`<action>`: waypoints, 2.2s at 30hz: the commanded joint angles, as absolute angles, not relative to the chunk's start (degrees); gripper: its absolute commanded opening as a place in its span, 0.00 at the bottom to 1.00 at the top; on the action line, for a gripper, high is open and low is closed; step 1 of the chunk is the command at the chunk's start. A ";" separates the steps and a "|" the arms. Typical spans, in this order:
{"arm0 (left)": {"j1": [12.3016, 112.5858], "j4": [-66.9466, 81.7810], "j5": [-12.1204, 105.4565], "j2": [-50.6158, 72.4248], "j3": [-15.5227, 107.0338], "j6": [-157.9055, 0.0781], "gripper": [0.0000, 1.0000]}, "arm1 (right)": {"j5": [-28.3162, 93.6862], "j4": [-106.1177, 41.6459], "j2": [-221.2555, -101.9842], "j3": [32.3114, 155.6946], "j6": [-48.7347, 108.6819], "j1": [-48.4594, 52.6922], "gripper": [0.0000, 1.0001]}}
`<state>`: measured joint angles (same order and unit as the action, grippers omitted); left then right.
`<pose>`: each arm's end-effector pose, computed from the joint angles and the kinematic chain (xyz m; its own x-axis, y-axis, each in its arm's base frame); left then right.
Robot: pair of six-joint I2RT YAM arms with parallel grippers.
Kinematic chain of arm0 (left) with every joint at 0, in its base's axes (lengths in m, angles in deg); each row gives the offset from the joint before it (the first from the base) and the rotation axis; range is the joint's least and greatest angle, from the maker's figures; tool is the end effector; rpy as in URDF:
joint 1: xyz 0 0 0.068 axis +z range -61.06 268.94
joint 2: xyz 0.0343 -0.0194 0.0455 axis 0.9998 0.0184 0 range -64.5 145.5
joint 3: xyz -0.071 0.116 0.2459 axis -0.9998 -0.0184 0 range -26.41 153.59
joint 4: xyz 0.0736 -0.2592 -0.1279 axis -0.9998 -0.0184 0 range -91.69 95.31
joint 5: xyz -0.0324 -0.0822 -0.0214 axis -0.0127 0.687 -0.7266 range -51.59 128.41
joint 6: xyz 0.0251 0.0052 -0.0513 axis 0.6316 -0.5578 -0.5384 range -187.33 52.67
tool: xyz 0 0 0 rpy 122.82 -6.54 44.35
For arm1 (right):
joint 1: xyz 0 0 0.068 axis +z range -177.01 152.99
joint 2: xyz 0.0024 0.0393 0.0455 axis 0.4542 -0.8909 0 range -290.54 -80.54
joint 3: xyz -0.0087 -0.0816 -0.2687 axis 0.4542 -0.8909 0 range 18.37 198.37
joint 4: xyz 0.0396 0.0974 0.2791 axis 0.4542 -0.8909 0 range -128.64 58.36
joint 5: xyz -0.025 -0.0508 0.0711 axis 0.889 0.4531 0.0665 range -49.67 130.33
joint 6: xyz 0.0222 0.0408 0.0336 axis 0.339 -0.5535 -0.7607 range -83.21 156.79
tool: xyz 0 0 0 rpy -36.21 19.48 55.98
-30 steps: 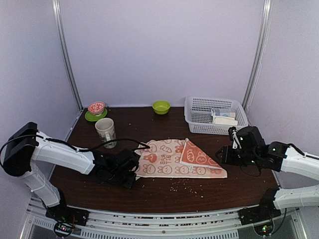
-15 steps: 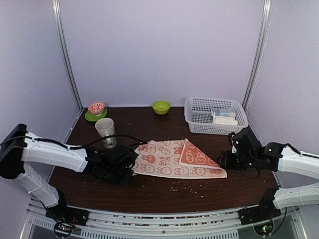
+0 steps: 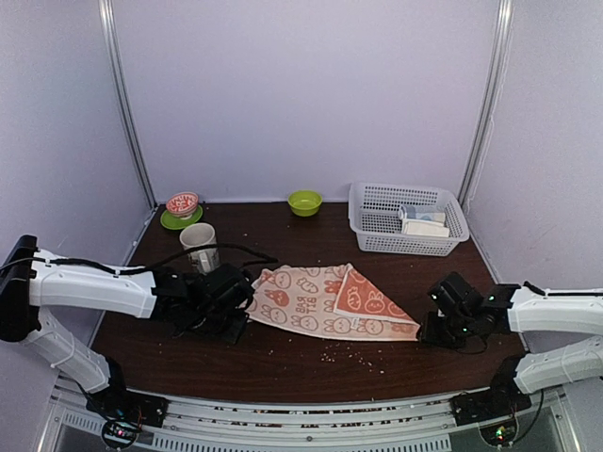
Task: Roll the towels
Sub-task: Pick up the towel from the center of the board.
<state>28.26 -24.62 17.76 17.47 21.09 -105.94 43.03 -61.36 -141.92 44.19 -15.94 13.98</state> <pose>0.1586 -0.2532 0.1711 -0.8076 0.2457 -0.5361 0.3039 0.9525 -0.0212 0.1547 0.1320 0.1323 -0.9247 0.2495 -0.2874 0.1578 0.9386 0.3069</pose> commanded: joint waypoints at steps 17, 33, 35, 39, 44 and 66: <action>26.75 -39.14 9.39 8.74 32.67 -97.54 0.00 | 42.66 -64.93 -135.93 57.07 -14.66 12.93 0.00; 14.30 -59.76 9.59 -6.17 48.24 -87.50 0.00 | 35.46 -77.48 -118.11 75.94 -12.55 12.80 0.00; 12.20 -60.99 11.23 -6.98 48.18 -88.50 0.00 | 34.94 -79.08 -116.29 76.94 -12.81 12.80 0.00; 10.90 -58.86 10.26 -8.58 45.38 -90.52 0.00 | 36.25 -79.71 -113.03 74.85 -13.56 12.81 0.00; 11.03 -53.27 1.00 -4.88 44.31 -86.51 0.00 | 35.11 -71.18 -114.36 66.23 -15.47 12.75 0.00; 11.86 -45.26 31.99 -5.99 45.59 -78.00 0.00 | 28.85 -80.11 -112.04 72.52 -16.19 11.58 0.00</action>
